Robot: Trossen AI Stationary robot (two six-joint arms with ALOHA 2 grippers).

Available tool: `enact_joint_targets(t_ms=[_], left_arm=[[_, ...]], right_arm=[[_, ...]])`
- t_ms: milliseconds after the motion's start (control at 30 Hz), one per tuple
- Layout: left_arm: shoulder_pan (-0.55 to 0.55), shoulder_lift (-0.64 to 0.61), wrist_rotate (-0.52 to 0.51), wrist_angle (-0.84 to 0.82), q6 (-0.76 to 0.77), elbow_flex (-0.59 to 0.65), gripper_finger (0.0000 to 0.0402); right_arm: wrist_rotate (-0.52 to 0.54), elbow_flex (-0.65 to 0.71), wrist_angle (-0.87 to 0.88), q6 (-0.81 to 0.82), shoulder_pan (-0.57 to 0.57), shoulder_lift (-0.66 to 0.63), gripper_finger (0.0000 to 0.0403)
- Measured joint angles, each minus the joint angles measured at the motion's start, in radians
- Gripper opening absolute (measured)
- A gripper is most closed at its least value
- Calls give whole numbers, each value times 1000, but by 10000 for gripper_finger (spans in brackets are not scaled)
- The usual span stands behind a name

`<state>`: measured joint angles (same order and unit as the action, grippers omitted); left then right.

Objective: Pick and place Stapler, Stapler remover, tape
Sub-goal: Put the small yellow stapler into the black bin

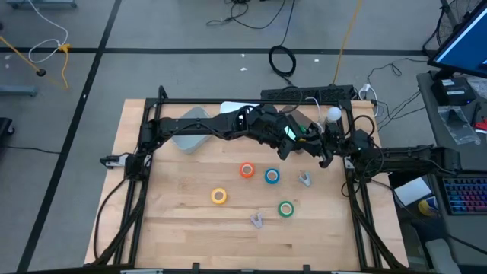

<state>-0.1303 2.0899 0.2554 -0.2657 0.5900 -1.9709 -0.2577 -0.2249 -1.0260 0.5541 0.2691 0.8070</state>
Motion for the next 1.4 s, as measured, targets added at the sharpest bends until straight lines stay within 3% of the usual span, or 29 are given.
enact_joint_targets(t_ms=[1400], left_arm=[[-8, 3, 53, -2, -34, 0, 88]], right_arm=[[30, 0, 13, -10, 26, -2, 53]])
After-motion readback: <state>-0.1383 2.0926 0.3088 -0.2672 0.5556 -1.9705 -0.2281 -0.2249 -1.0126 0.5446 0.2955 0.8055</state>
